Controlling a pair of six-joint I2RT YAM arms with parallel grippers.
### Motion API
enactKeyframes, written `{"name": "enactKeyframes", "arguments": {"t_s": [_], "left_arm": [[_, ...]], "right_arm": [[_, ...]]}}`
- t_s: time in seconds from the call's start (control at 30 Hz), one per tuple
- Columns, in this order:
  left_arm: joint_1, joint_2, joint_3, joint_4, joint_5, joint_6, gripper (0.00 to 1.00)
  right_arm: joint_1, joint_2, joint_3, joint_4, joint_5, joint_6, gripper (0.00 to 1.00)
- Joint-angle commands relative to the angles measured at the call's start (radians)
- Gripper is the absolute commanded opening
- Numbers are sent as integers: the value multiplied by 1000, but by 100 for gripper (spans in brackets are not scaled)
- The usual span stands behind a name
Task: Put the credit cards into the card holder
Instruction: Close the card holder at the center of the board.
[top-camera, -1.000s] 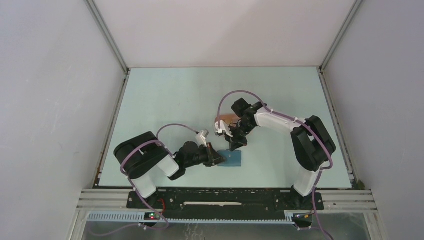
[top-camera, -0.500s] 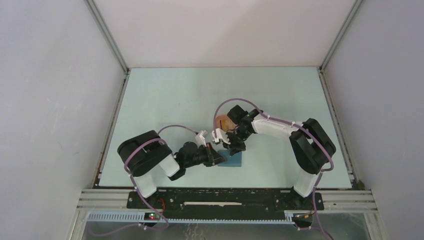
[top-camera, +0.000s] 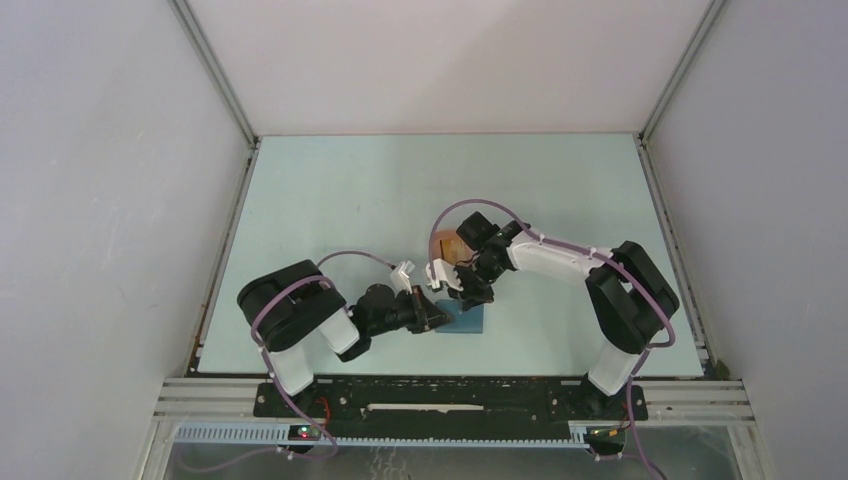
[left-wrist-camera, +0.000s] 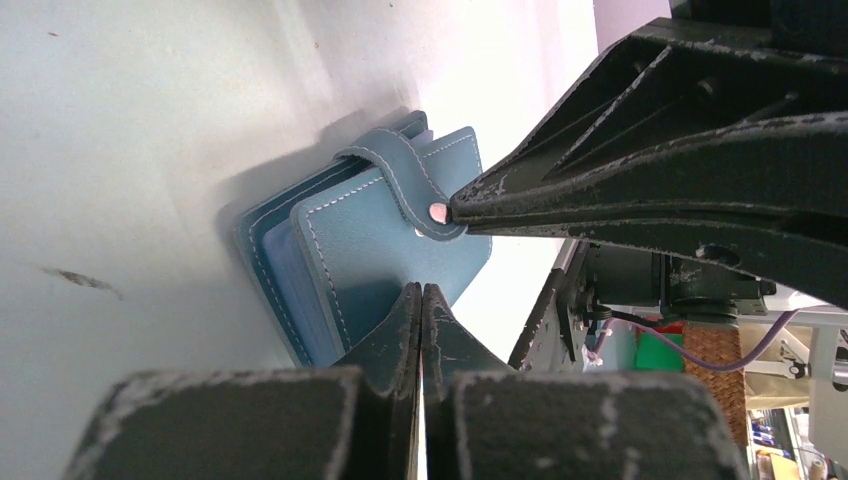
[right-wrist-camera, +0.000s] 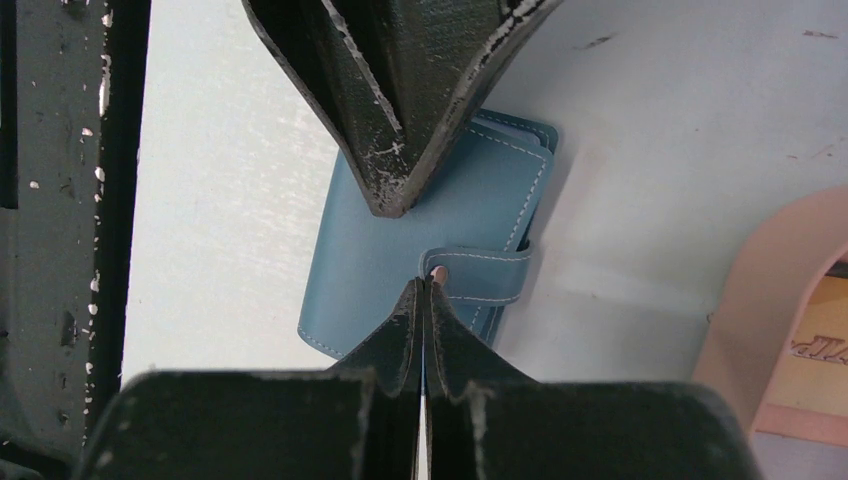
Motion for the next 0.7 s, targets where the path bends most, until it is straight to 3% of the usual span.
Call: {"name": "enactKeyframes", "arguments": {"t_s": [0.0,0.67], "left_arm": [[5,30,-28,-70,-14,16,0],[8,50,-33,-37,-3,8,0]], "right_arm": [[29,-35,-10,-8,-5,-13,0],[57,-33,-28,-12,61,-22,0]]}}
